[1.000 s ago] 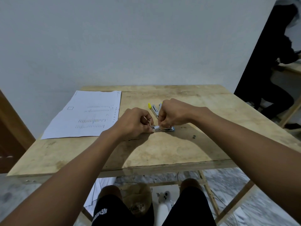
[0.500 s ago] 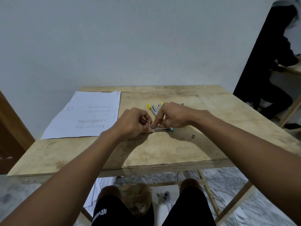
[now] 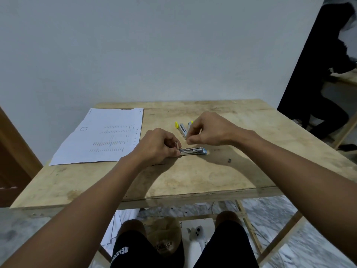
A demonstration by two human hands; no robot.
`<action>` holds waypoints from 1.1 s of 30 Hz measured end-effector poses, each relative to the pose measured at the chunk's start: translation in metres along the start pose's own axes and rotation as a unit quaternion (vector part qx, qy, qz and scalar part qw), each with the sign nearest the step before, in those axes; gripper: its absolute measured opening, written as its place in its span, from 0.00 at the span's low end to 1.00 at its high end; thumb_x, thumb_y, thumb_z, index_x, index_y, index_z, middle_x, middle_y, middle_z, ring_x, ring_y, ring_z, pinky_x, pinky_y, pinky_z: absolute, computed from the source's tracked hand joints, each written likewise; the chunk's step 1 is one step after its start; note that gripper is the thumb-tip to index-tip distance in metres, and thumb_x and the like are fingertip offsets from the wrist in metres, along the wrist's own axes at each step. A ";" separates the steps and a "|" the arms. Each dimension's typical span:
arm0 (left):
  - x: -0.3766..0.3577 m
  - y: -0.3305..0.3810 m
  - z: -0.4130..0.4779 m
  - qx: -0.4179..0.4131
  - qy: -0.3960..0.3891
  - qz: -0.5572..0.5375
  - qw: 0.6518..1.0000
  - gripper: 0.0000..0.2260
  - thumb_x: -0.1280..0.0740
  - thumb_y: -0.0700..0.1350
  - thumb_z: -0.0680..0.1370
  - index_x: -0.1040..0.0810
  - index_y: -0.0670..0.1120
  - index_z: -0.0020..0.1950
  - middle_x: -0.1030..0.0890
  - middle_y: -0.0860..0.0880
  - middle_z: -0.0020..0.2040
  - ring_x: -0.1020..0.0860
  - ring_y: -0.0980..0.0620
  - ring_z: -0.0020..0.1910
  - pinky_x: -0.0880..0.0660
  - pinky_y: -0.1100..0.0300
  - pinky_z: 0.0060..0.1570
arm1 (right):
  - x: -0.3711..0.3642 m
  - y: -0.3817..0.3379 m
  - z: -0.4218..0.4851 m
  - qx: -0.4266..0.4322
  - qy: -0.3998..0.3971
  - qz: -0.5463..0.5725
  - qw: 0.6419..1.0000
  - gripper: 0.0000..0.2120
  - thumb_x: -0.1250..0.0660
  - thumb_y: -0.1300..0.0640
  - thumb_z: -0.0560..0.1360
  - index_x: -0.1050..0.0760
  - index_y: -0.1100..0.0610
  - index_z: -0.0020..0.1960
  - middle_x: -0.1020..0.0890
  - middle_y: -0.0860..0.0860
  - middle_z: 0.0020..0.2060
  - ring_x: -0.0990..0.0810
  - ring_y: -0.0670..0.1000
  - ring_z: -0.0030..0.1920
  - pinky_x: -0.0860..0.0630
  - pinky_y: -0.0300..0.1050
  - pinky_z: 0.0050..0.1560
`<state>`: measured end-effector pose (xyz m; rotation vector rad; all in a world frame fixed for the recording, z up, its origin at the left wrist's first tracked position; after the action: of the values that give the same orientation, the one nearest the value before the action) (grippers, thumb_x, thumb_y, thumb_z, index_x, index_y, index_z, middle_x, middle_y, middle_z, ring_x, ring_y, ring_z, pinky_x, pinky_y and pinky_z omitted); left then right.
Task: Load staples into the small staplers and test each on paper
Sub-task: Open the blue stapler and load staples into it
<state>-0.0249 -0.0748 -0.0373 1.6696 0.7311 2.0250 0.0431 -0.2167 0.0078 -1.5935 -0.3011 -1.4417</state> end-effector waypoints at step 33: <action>0.002 0.009 -0.009 -0.092 -0.004 0.091 0.992 0.04 0.29 0.45 0.75 0.14 0.49 0.47 0.26 0.62 0.30 0.27 0.64 0.31 0.36 0.70 0.31 | -0.024 -0.002 0.002 0.056 -0.031 -0.154 0.986 0.06 0.29 0.58 0.73 0.17 0.53 0.49 0.15 0.48 0.41 0.19 0.50 0.43 0.23 0.48 0.46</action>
<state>-0.0340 -0.0816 -0.0317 1.6889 0.3873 2.1336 0.0360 -0.2047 -0.0122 -1.5496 -0.6772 -1.5768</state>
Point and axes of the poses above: each hand's wrist, its own z-axis towards the middle knuckle, its own x-axis out of the back of the hand, y = z × x, the point moved 5 cm from there along z, towards the middle knuckle
